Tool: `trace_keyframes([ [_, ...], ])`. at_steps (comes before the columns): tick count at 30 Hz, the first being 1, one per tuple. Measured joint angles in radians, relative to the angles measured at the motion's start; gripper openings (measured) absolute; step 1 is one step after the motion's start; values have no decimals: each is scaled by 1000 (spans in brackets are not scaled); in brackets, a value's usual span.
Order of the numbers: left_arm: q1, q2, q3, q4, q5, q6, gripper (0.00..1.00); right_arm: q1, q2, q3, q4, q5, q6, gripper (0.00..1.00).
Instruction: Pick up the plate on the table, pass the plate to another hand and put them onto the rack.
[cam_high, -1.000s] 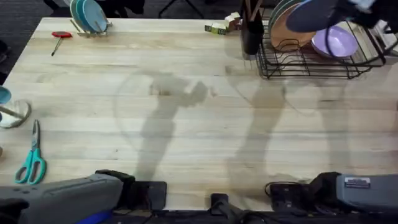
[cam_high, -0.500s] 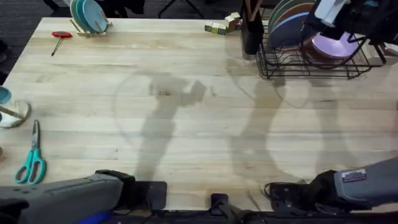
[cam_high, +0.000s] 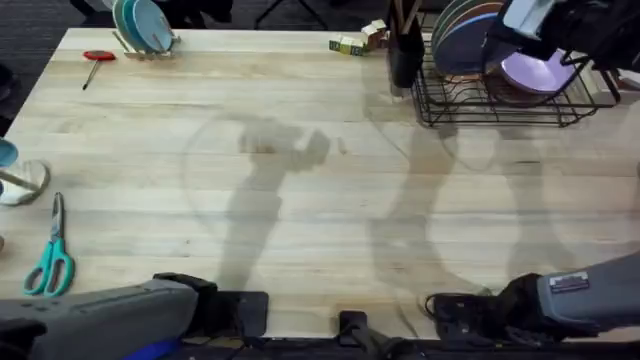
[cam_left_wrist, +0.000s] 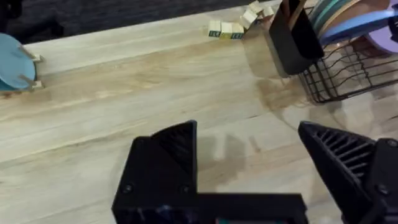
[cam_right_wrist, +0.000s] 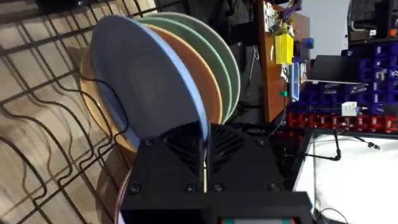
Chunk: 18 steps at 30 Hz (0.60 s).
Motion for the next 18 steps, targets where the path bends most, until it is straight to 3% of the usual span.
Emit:
trace_keyframes([
  [7, 0, 0, 0, -8, 0, 0, 994, 0, -27, 0, -8, 1, 0, 29],
  [18, 0, 0, 0, -8, 0, 0, 994, 0, -188, 0, -137, 1, 1, 29],
])
